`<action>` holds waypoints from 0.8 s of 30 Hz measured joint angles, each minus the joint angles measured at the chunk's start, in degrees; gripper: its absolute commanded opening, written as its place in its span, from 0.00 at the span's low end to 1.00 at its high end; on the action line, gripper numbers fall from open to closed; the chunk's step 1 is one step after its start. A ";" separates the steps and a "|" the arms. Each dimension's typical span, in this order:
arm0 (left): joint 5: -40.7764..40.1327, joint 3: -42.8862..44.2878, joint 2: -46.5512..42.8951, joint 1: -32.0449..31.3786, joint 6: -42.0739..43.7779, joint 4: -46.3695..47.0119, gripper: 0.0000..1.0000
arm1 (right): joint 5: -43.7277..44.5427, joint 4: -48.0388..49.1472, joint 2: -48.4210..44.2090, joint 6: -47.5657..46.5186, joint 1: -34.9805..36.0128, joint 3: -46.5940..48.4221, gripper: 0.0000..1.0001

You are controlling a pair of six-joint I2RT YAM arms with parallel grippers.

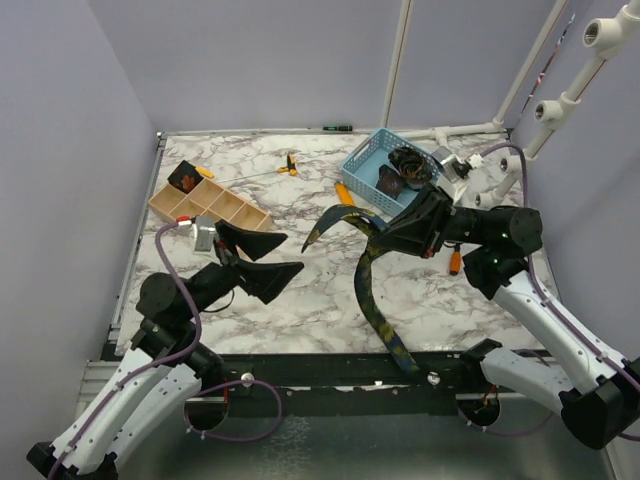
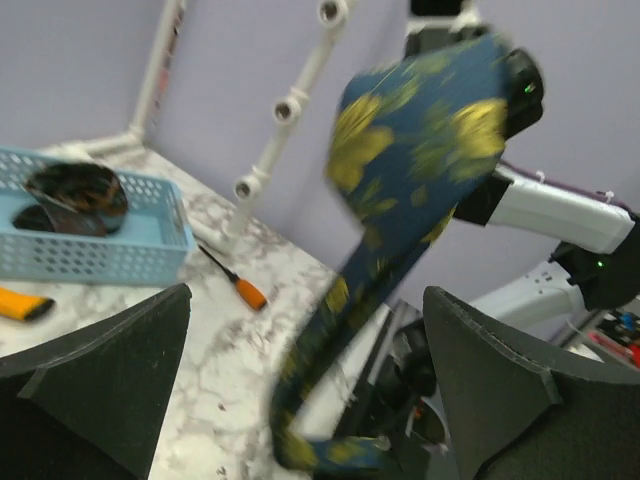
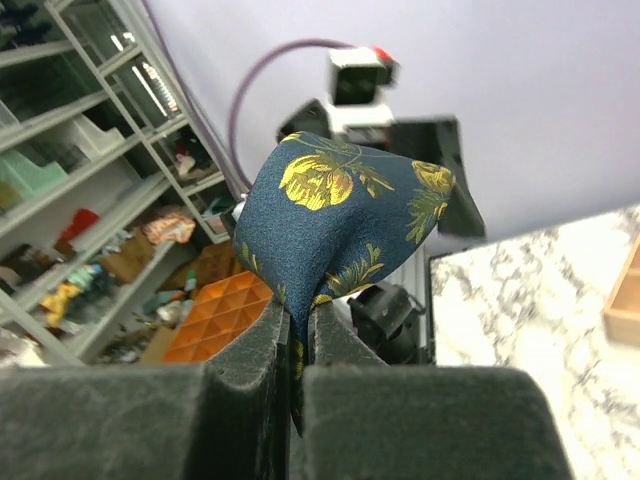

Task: Roll the ties
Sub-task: Flatten out the tie at the center of the board.

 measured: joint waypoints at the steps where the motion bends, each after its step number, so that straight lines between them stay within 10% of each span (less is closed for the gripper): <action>1: 1.03 -0.59 0.85 0.00 -0.79 0.31 0.99 | 0.00 -0.17 -1.01 -1.29 0.00 0.39 0.00; 24: 13.38 -0.42 8.28 -0.70 1.46 17.31 0.99 | 5.86 32.50 15.65 15.74 10.54 12.66 0.00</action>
